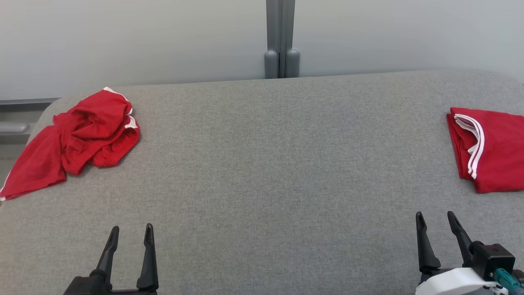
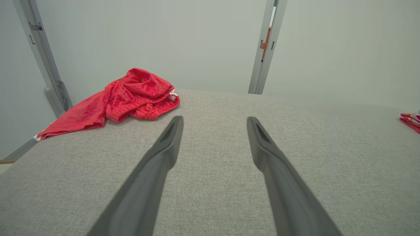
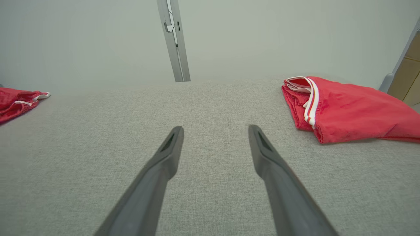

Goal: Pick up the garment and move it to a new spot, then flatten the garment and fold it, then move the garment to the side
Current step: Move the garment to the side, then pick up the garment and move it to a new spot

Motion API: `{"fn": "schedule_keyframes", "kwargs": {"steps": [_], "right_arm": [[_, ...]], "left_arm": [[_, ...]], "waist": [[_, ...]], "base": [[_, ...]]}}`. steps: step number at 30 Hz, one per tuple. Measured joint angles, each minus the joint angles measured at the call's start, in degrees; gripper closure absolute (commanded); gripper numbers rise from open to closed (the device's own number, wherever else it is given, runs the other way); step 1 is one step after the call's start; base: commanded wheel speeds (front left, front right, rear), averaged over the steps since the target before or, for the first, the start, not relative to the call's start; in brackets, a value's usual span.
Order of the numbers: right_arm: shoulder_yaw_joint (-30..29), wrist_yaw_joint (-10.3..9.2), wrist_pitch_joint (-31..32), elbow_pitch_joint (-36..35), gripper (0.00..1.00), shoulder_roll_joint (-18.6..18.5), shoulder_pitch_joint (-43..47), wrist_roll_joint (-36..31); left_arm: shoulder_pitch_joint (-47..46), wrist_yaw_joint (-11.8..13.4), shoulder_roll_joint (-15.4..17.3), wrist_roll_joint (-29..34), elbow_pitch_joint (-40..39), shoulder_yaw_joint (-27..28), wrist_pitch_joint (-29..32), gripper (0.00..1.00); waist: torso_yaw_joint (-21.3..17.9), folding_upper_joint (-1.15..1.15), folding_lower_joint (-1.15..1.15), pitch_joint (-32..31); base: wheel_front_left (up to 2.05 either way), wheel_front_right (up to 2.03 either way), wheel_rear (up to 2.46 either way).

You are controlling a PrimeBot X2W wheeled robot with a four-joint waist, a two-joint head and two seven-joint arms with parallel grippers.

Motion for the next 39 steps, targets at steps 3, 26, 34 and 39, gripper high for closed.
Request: {"fn": "schedule_keyframes", "kwargs": {"steps": [3, 26, 34, 39], "right_arm": [[0.38, 0.00, 0.00, 0.18, 0.00, 0.02, 0.09, 0.53], [4.19, 0.00, -0.03, -0.45, 0.00, 0.09, -0.05, 2.23], [6.44, 0.00, -0.03, -0.31, 0.00, 0.18, -3.49, 0.74], [6.65, 0.00, -0.03, -1.01, 0.00, 0.19, -8.03, -2.30]], "left_arm": [[0.00, 0.19, 0.00, -0.08, -0.19, -0.21, 0.00, 0.00], [0.34, 0.73, -0.03, -0.85, -0.14, -1.10, 0.00, 0.00], [-0.95, 0.46, 0.00, -2.14, -0.25, -0.86, 0.00, 0.00], [-12.26, -0.33, 0.11, -3.22, 4.22, -3.64, -0.01, 0.00]], "waist": [[0.45, 0.00, 0.00, -0.56], [13.80, 0.00, 0.00, -0.06], [19.06, 0.00, 0.00, 2.53], [19.87, 0.00, 0.00, 6.16]], "base": [[0.00, 0.00, 0.00], [0.00, 0.00, 0.00], [0.00, 0.00, 0.00], [0.00, 0.00, 0.00]]}}
